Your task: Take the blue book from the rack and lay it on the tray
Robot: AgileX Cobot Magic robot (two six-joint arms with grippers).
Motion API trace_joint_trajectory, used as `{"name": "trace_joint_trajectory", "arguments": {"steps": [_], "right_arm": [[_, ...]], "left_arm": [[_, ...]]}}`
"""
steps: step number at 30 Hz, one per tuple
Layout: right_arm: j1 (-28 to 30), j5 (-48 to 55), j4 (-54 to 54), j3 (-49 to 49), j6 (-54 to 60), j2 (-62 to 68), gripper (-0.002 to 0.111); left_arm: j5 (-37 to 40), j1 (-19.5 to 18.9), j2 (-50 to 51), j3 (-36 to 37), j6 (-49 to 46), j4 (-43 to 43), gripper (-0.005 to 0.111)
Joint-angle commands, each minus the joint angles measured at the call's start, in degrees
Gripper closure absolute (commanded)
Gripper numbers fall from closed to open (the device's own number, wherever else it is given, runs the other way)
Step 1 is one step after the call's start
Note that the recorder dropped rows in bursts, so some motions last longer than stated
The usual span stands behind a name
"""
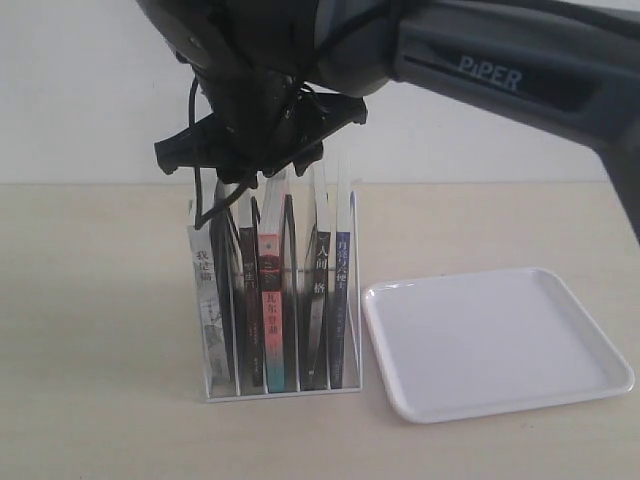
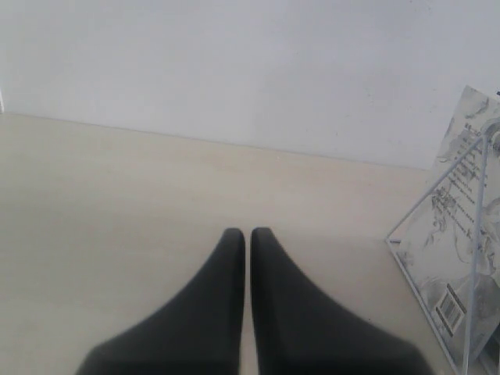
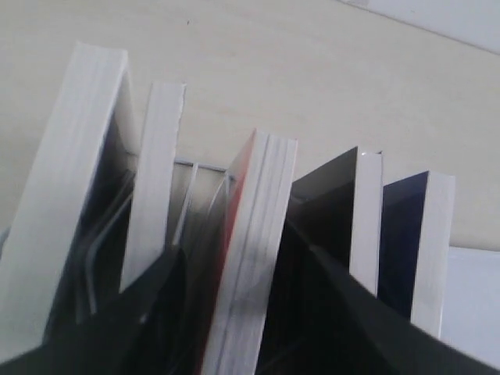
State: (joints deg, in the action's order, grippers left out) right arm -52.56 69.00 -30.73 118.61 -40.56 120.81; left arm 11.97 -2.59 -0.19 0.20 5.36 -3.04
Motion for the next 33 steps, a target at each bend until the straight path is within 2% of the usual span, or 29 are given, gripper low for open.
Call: {"name": "trace_joint_trajectory", "arguments": {"steps": [1, 6, 33], "right_arm": [[0.07, -0.27, -0.63, 0.0, 0.26, -0.15, 0.062], [0.07, -0.27, -0.63, 0.0, 0.16, -0.15, 0.067], [0.07, 0.96, -3.22, 0.0, -0.4, -0.15, 0.067]], "left_arm": [[-0.5, -0.2, 0.19, -0.2, 0.57, -0.59, 0.103], [-0.5, -0.2, 0.19, -0.2, 0.57, -0.59, 0.103], [-0.5, -0.2, 0.19, -0.2, 0.57, -0.59, 0.103]]}}
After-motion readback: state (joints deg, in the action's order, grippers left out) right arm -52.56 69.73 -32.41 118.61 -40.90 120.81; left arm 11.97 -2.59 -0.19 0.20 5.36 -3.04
